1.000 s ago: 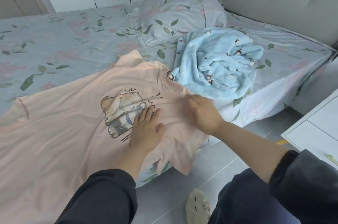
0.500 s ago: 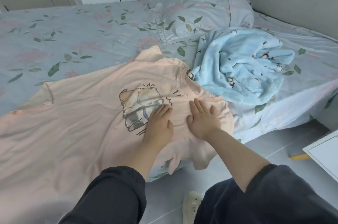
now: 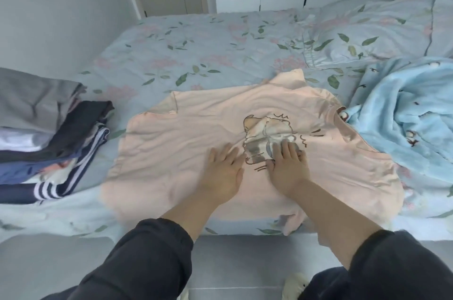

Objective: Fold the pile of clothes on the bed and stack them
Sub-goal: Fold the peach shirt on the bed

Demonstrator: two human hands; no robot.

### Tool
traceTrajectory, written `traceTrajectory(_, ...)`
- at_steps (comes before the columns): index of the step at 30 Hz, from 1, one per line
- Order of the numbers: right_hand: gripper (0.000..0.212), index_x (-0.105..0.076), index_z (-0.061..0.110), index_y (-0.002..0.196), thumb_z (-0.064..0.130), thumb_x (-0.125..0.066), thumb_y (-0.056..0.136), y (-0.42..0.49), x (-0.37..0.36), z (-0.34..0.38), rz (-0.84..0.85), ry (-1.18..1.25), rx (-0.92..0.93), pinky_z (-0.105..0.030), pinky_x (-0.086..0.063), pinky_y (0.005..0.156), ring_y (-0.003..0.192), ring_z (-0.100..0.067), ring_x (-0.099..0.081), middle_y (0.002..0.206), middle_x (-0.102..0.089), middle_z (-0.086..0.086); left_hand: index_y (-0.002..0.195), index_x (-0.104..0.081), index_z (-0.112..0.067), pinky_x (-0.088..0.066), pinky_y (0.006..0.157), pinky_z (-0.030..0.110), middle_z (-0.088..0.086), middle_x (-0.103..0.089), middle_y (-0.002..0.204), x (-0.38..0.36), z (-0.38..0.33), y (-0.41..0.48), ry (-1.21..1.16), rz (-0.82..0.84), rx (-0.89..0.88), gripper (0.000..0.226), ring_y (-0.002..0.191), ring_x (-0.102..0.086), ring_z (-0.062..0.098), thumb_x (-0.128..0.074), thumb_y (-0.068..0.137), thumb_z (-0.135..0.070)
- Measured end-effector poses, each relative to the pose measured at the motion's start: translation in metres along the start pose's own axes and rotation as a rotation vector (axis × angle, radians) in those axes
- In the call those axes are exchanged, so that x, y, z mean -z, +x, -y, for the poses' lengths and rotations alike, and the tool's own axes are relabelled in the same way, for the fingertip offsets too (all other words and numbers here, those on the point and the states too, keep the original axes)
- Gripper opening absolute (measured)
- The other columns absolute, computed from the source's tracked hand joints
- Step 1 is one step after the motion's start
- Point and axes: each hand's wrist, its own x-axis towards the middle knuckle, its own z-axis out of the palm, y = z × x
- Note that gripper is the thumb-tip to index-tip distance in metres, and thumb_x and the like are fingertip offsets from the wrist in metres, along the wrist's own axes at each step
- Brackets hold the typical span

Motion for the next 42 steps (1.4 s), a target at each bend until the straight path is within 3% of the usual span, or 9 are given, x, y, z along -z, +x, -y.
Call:
traceTrajectory(10,0.059,0.002,0.022,0.153,0.046,-0.013,0.1,-0.021,-0.021,0.137,0.098,0.024,0.368,-0.047,0.004,0.117,0.146,-0.022,0.012,0.16,0.013,-0.004,0.153,-0.009,-0.031,0.001,0.118,0.044,-0.005,-0.002,0.161,0.007,0.135,-0.126,-0.061,0.112,0.556,0.054,0.148,0.003,0.017,-0.018,0.101,-0.043)
traceTrajectory(18,0.058,-0.001,0.028,0.152,0.046,-0.016,0.099,-0.019,-0.026,0.139,0.088,0.024,0.348,-0.046,0.002,0.117,0.147,-0.018,0.009,0.16,0.01,0.001,0.118,-0.052,-0.008,-0.043,0.088,0.039,0.012,-0.055,0.115,0.034,0.176,-0.146,-0.383,-0.032,1.101,0.04,0.116,-0.043,0.032,-0.054,0.087,-0.034)
traceTrajectory(20,0.058,-0.002,0.028,0.152,0.046,-0.018,0.099,-0.018,-0.024,0.14,0.101,0.029,0.352,-0.046,0.001,0.116,0.147,-0.018,0.008,0.16,0.008,0.001,0.083,-0.056,-0.012,-0.045,0.074,0.032,0.006,-0.057,0.084,0.044,0.186,-0.143,-0.515,-0.009,1.106,0.011,0.095,-0.051,0.03,-0.055,0.083,-0.024)
traceTrajectory(22,0.058,-0.006,0.028,0.152,0.046,-0.022,0.099,-0.016,-0.021,0.137,0.119,0.077,0.366,-0.045,0.0,0.116,0.147,-0.017,0.006,0.161,0.005,0.002,0.058,-0.039,-0.015,-0.034,0.055,0.025,0.001,-0.042,0.061,0.049,0.195,-0.144,-0.659,-0.104,1.094,0.03,0.069,-0.045,0.025,-0.057,0.083,-0.017)
traceTrajectory(29,0.06,-0.01,0.022,0.153,0.042,-0.031,0.1,-0.018,-0.019,0.11,0.077,0.124,0.47,-0.036,0.0,0.117,0.147,-0.013,0.004,0.161,0.003,0.001,0.053,-0.035,-0.015,-0.026,0.049,0.025,0.0,-0.036,0.053,0.054,0.2,-0.155,-0.599,-0.313,1.197,0.037,0.059,-0.034,0.019,-0.057,0.083,-0.012)
traceTrajectory(31,0.064,-0.003,0.026,0.153,0.048,-0.028,0.099,-0.019,-0.019,0.104,0.098,0.038,0.481,-0.04,0.002,0.117,0.147,-0.013,0.008,0.16,0.009,0.002,0.065,-0.051,-0.009,-0.038,0.055,0.026,0.005,-0.051,0.064,0.054,0.203,-0.157,-0.559,-0.172,1.217,0.015,0.109,-0.044,0.024,-0.052,0.079,-0.005)
traceTrajectory(32,0.065,0.0,0.027,0.153,0.05,-0.028,0.098,-0.018,-0.017,0.103,0.12,0.026,0.476,-0.041,0.003,0.117,0.147,-0.013,0.009,0.16,0.012,0.002,0.079,-0.058,-0.005,-0.045,0.063,0.03,0.009,-0.059,0.078,0.057,0.201,-0.156,-0.488,-0.066,1.212,0.007,0.089,-0.062,0.036,-0.052,0.079,-0.005)
traceTrajectory(37,0.068,0.002,0.027,0.152,0.05,-0.03,0.096,-0.012,-0.011,0.109,0.166,0.059,0.418,-0.046,0.005,0.117,0.146,-0.015,0.013,0.159,0.014,0.0,0.13,-0.041,-0.013,-0.042,0.091,0.038,0.01,-0.046,0.127,0.064,0.191,-0.125,0.114,-0.011,0.862,0.05,0.119,-0.043,0.029,-0.054,0.082,-0.01)
traceTrajectory(42,0.061,-0.009,0.024,0.152,0.05,-0.02,0.098,0.014,-0.006,0.126,0.104,0.045,0.352,-0.049,0.003,0.115,0.147,-0.02,0.007,0.161,0.005,-0.001,0.135,-0.043,-0.015,-0.038,0.098,0.038,0.008,-0.047,0.133,0.043,0.177,-0.079,-0.114,-0.008,0.589,0.048,0.123,-0.039,0.028,-0.048,0.087,-0.013)
